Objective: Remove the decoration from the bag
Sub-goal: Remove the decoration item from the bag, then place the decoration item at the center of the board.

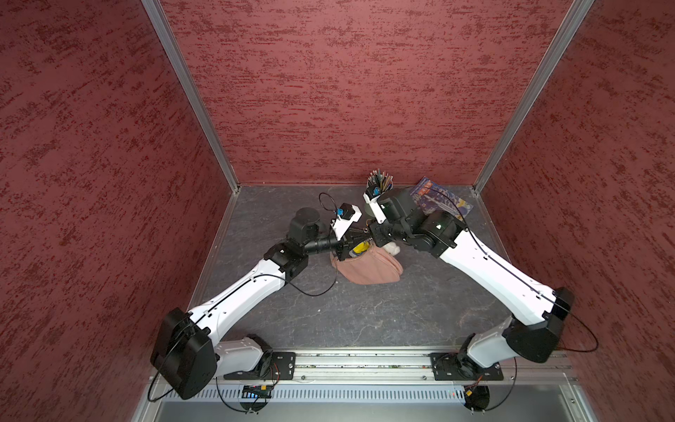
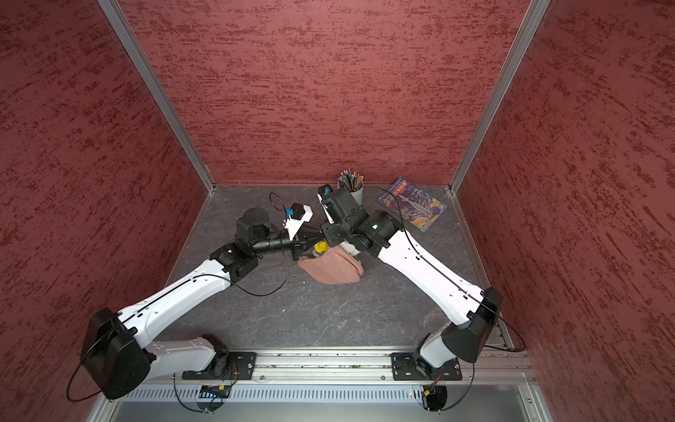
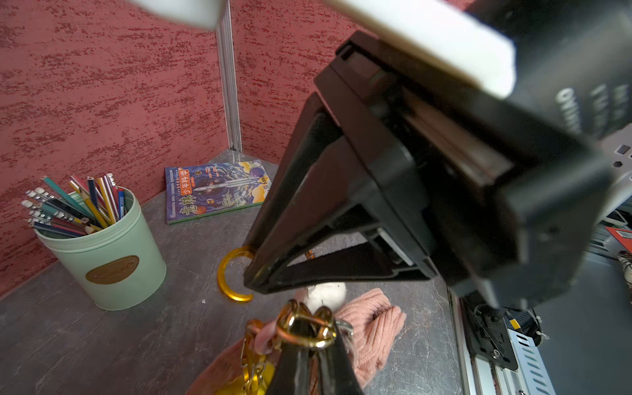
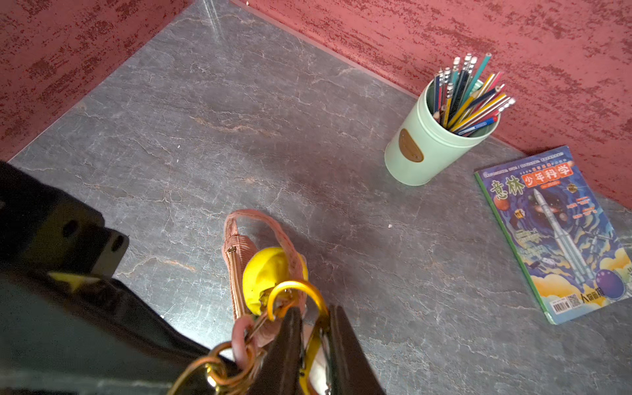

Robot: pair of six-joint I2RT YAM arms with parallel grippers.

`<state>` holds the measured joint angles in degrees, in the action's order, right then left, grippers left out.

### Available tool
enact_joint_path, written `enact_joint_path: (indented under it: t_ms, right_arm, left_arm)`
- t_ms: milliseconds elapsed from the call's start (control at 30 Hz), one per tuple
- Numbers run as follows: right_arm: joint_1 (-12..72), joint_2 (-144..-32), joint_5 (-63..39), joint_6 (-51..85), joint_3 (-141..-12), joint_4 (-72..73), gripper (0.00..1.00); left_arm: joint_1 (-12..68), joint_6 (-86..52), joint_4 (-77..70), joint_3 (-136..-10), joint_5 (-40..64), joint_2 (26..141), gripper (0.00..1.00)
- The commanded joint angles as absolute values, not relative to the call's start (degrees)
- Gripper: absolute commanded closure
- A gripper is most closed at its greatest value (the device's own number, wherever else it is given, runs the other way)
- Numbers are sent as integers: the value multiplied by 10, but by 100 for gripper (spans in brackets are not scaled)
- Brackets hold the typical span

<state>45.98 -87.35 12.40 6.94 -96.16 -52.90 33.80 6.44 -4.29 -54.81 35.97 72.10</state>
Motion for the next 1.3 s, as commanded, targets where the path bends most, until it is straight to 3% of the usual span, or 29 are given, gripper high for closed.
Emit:
enact_joint_path:
  t_ms: [0, 433, 700, 900, 1267]
  right_arm:
    - [448, -862, 137, 83, -944, -506, 81]
    - [411, -728, 116, 174, -760, -491, 80]
    - [411, -684, 52, 277, -625, -447, 79]
    - [378, -733, 36, 269, -586, -376, 77]
    - [273, -930, 18, 219, -606, -239, 78]
  left_arm:
    - [333, 67, -39, -532, 341, 710, 100]
    - [251, 62, 57, -469, 337, 572, 100]
    - [178, 60, 92, -481, 365, 524, 100]
    - [172, 51, 81, -479, 374, 536, 100]
    - [172, 45, 78, -475, 377, 535, 100]
